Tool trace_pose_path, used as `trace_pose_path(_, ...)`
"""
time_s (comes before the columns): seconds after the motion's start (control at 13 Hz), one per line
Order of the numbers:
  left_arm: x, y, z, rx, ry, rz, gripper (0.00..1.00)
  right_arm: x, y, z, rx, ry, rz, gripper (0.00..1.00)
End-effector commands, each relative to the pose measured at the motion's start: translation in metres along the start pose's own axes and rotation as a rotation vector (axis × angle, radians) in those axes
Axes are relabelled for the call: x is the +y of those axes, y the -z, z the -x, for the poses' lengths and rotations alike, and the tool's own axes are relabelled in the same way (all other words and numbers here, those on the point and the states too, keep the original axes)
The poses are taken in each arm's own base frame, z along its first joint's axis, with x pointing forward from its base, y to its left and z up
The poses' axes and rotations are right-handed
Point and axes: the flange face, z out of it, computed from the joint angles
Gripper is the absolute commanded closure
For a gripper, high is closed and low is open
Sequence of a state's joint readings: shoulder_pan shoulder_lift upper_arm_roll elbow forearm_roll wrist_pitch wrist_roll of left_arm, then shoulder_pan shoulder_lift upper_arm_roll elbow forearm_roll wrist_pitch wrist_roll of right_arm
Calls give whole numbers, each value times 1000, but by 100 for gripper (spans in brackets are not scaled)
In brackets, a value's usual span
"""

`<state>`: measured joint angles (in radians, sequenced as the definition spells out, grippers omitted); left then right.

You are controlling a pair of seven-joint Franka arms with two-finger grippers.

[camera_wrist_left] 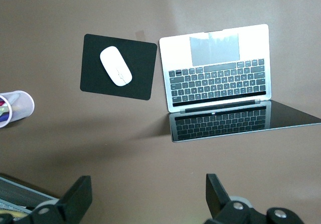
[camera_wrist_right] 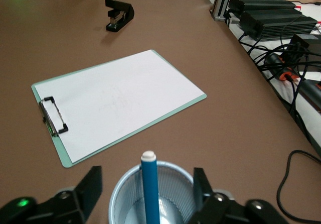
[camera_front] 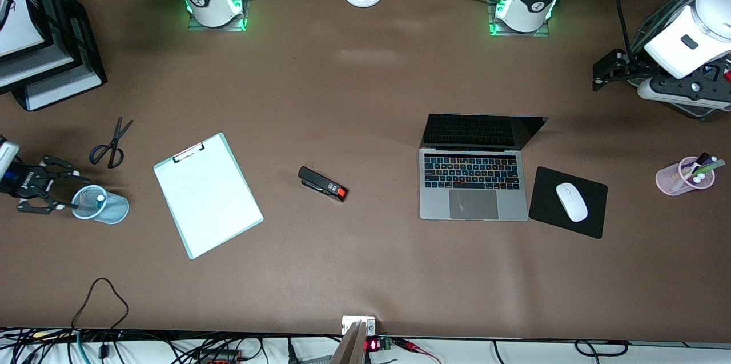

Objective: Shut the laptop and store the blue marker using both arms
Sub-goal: 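Drop the marker into the cup and raise the right gripper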

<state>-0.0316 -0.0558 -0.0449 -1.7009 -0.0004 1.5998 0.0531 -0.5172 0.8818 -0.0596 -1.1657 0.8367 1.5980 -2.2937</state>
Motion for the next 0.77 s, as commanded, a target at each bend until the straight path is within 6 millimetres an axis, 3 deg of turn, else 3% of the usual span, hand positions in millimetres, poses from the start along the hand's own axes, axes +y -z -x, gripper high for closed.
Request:
trace_pose_path(0.0,-3,7,1,-2,-24,-19,0,6,25,-56,-60,-72,-35,0)
trace_pose_path(0.38,-3,7,1,-2,-24,-19,0,3,55,-160,-223,-249,-48,0)
trace_pose_path(0.69,-3,7,1,-2,-24,-19,0,-1,50,-226,-333,-385,-48,0)
